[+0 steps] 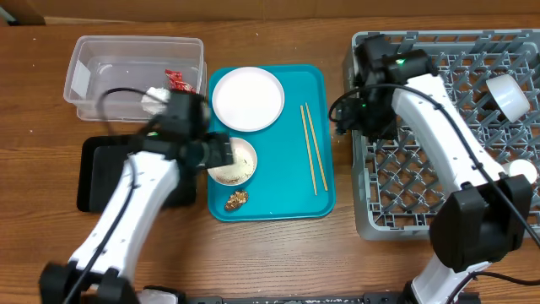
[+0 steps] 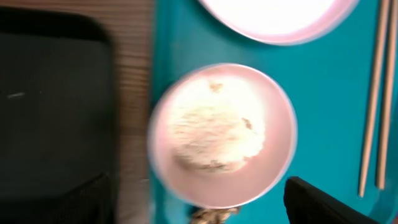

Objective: Sort waste into correct bins and load items into the dishwasher
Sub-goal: 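Move the left gripper to the rice plate and grasp its rim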

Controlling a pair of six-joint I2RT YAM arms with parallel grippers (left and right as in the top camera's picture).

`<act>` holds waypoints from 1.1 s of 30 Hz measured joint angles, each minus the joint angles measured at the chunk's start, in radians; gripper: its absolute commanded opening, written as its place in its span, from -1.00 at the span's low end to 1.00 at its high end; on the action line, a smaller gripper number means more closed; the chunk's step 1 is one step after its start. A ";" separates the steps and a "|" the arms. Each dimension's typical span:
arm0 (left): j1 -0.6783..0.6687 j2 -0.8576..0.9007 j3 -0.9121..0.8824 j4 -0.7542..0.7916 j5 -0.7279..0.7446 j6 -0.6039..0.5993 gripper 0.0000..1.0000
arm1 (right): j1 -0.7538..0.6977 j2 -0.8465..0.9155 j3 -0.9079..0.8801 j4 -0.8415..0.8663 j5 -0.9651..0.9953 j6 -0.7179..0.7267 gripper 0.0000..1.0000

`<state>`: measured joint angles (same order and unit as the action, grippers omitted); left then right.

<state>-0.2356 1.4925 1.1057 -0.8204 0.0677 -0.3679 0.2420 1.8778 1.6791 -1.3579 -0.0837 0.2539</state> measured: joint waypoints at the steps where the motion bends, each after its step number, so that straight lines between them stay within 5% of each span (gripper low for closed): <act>1: -0.029 0.019 0.000 0.012 0.001 0.001 0.74 | -0.016 0.000 0.000 -0.007 0.007 0.000 0.56; 17: -0.282 0.184 0.000 0.166 -0.095 0.008 0.45 | -0.192 -0.113 0.000 -0.087 0.040 -0.013 0.61; 26: -0.287 0.252 0.000 0.192 -0.118 0.011 -0.27 | -0.192 -0.113 0.000 -0.082 0.040 -0.015 0.61; 33: -0.287 0.262 0.000 0.193 -0.125 0.015 -0.52 | -0.192 -0.113 0.000 -0.081 0.040 -0.015 0.61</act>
<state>-0.5224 1.7546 1.1057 -0.6273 -0.0574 -0.3531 0.0502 1.7645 1.6787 -1.4387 -0.0441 0.2390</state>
